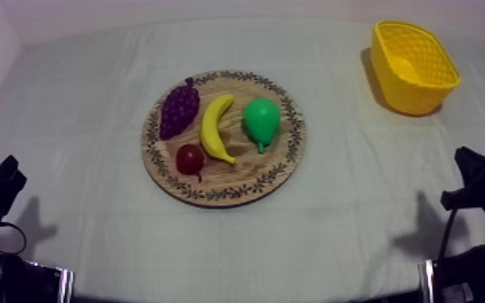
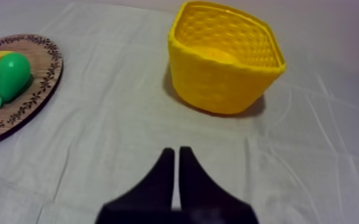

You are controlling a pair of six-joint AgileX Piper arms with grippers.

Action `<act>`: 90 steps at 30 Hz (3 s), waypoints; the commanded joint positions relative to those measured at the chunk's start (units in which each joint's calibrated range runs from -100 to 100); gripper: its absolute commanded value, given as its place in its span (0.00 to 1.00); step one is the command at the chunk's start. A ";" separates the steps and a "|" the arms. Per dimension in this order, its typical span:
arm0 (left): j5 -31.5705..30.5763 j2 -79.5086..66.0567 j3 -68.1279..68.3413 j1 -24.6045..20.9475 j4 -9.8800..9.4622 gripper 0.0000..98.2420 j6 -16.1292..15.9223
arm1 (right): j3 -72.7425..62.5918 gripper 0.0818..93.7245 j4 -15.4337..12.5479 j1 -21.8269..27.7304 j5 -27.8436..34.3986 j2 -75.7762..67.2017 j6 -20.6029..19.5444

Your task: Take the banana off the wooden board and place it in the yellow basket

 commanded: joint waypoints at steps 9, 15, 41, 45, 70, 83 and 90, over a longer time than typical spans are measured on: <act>-0.01 -0.05 -0.01 -0.01 -0.03 0.00 0.02 | 0.04 0.00 -0.01 -0.02 -0.07 -0.05 0.73; -0.01 -0.05 -0.01 -0.01 -0.03 0.00 0.02 | 0.04 0.00 -0.01 -0.02 -0.07 -0.05 0.73; -0.01 -0.05 -0.01 -0.01 -0.03 0.00 0.02 | 0.04 0.00 -0.01 -0.02 -0.07 -0.05 0.73; -0.01 -0.05 -0.01 -0.01 -0.03 0.00 0.02 | 0.04 0.00 -0.01 -0.02 -0.07 -0.05 0.73; -0.01 -0.05 -0.01 -0.01 -0.03 0.00 0.02 | 0.04 0.00 -0.01 -0.02 -0.07 -0.05 -0.93; -0.01 -0.05 -0.01 -0.01 -0.03 0.00 0.02 | -5.23 0.01 -1.47 0.45 -0.88 7.29 2.55; -0.01 -0.05 -0.01 -0.01 -0.03 0.00 0.02 | -19.91 0.00 -0.40 -2.02 1.86 19.16 0.45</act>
